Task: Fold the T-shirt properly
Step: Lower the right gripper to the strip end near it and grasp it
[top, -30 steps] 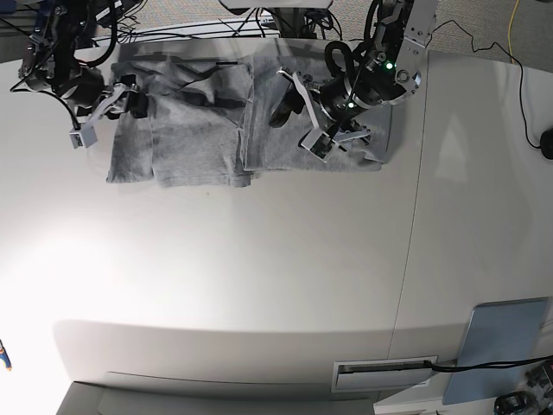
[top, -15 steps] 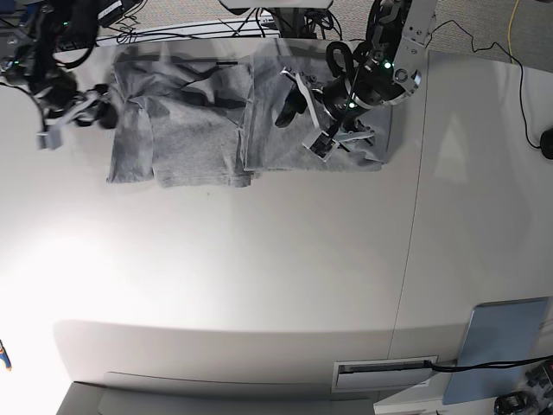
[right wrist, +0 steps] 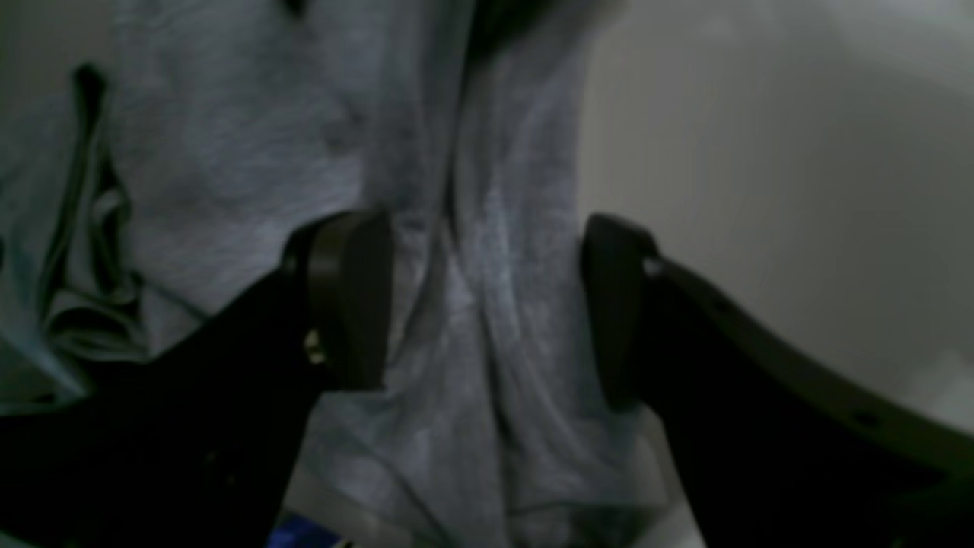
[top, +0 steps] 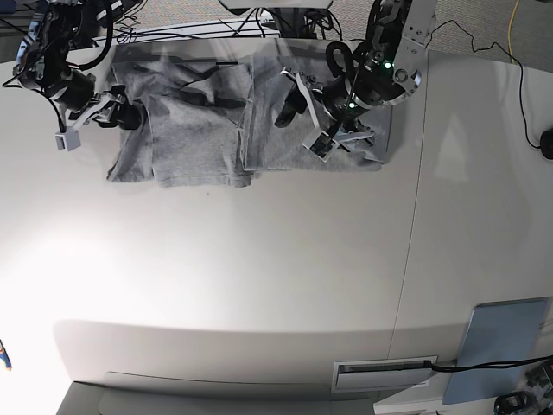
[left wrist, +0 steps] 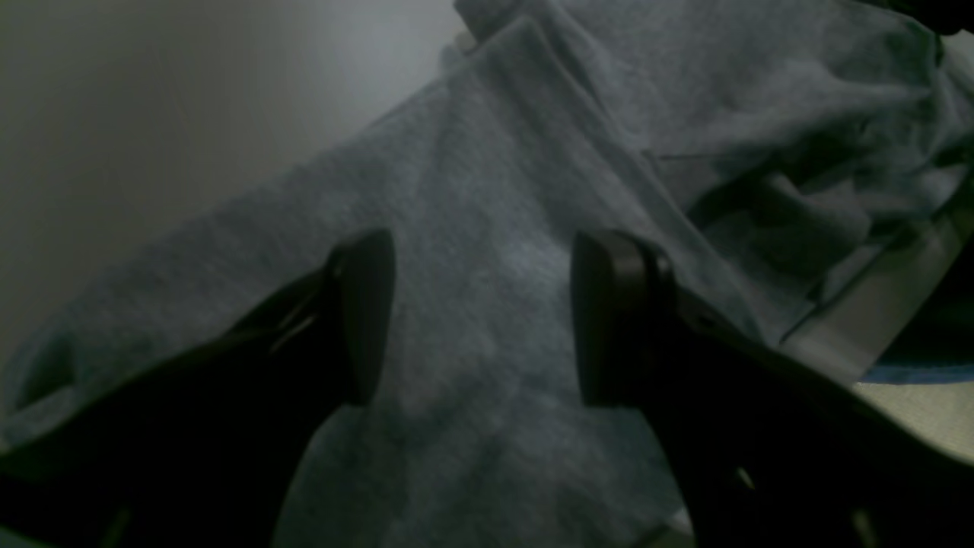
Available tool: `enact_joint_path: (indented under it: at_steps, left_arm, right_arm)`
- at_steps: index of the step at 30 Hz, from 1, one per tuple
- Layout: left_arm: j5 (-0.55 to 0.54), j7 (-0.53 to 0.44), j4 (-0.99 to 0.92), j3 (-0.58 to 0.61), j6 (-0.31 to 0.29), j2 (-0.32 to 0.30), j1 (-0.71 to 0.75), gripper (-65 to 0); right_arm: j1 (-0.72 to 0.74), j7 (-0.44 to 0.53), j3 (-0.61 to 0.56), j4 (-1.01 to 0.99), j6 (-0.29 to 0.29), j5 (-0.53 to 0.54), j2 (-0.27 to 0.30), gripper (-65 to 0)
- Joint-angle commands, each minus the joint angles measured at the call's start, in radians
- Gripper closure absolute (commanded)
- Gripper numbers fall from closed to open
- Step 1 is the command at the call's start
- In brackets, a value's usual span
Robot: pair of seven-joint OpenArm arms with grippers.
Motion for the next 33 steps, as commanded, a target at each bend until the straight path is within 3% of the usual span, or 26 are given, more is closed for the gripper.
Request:
enact_joint_path:
  at_steps: [1,13,26,33]
  left_arm:
    - [-0.01,-0.016,0.02,-0.002,-0.004,0.002,-0.005,-37.1]
    - [-0.01,-0.015,0.02,-0.002,-0.004,0.002,-0.005,-37.1]
    - [-0.01,0.003,0.02,-0.002,-0.004,0.002,-0.005,-37.1]
    - [-0.01,0.003,0.02,-0.002,-0.004,0.002,-0.005,-37.1]
  right_arm:
    - [-0.005,-0.03,-0.005,0.005,-0.003,-0.002,0.013,-38.6]
    - [-0.005,-0.023,-0.01,0.005,-0.003,0.074,0.013,-38.6]
    - [-0.005,-0.021,0.1,0.005,-0.004,0.091,0.013,-38.6]
    - [-0.005,-0.053,0.098,0.005,0.008,0.122,-0.024,-38.6]
